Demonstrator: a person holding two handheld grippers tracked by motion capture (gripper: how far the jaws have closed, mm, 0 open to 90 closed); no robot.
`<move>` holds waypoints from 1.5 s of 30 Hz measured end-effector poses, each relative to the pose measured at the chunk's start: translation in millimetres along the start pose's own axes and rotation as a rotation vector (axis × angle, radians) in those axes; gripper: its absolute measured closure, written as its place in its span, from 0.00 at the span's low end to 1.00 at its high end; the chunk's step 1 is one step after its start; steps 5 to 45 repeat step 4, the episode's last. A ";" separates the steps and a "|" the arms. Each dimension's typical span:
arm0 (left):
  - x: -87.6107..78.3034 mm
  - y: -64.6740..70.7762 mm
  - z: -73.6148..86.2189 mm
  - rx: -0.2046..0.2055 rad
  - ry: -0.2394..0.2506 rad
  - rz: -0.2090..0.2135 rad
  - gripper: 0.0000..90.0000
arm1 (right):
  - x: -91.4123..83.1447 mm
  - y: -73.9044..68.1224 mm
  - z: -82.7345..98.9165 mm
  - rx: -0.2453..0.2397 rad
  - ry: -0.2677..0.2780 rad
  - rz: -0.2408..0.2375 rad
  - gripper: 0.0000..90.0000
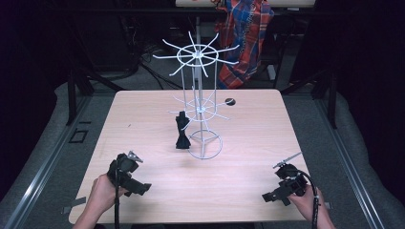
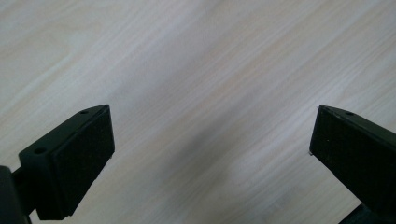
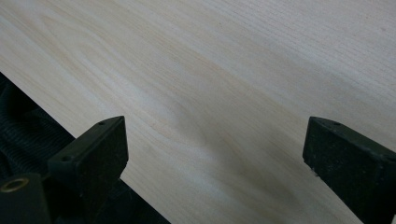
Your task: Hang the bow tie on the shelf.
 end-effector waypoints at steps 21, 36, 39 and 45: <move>2.4 -0.5 3.5 0.004 -0.013 0.007 0.00 | 0.9 -0.7 -0.8 -0.002 0.010 -0.007 0.07; 2.4 -0.5 3.5 0.004 -0.013 0.007 0.00 | 0.9 -0.7 -0.8 -0.002 0.010 -0.007 0.07; 2.4 -0.5 3.5 0.004 -0.013 0.007 0.00 | 0.9 -0.7 -0.8 -0.002 0.010 -0.007 0.07; 2.4 -0.5 3.5 0.004 -0.013 0.007 0.00 | 0.9 -0.7 -0.8 -0.002 0.010 -0.007 0.07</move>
Point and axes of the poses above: each handheld gripper's, and its own axes: x roughly forward along the jaws, z roughly out of its underside, y roughly to its right, the point moved 6 cm from there along x, roughly forward along the jaws, and after that the axes turned 1 degree about -x, right-handed, at the moved point
